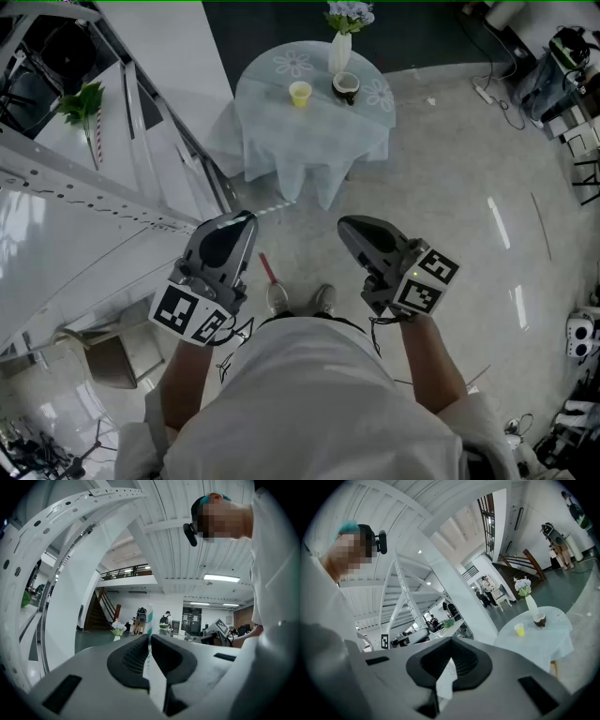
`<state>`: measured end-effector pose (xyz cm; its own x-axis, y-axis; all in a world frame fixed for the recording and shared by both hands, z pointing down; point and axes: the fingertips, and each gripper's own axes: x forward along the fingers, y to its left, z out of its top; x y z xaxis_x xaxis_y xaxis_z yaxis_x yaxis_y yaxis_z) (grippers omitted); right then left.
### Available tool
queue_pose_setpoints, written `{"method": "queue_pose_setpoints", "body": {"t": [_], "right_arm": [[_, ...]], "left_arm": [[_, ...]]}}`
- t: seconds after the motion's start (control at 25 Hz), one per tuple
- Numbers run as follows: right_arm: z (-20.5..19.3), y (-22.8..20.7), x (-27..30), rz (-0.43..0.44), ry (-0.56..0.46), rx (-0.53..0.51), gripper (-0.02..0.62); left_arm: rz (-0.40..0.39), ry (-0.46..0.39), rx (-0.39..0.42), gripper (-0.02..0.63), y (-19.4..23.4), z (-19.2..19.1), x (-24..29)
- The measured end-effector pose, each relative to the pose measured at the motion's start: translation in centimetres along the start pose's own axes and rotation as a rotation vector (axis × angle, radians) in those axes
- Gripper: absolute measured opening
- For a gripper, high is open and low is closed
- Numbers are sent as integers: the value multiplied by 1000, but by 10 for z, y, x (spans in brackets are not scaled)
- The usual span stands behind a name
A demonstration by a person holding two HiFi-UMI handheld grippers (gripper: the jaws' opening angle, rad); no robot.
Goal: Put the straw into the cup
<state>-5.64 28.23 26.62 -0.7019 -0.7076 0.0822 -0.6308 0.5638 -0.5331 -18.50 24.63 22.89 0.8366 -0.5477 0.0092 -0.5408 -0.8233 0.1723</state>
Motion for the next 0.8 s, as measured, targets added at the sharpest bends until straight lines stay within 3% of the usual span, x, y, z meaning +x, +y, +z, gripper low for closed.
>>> {"method": "queue_pose_setpoints", "body": {"t": [0.8], "right_arm": [[1, -22, -10, -13, -9, 47, 21]], "left_arm": [[21, 2, 9, 38, -13, -3, 14]]}}
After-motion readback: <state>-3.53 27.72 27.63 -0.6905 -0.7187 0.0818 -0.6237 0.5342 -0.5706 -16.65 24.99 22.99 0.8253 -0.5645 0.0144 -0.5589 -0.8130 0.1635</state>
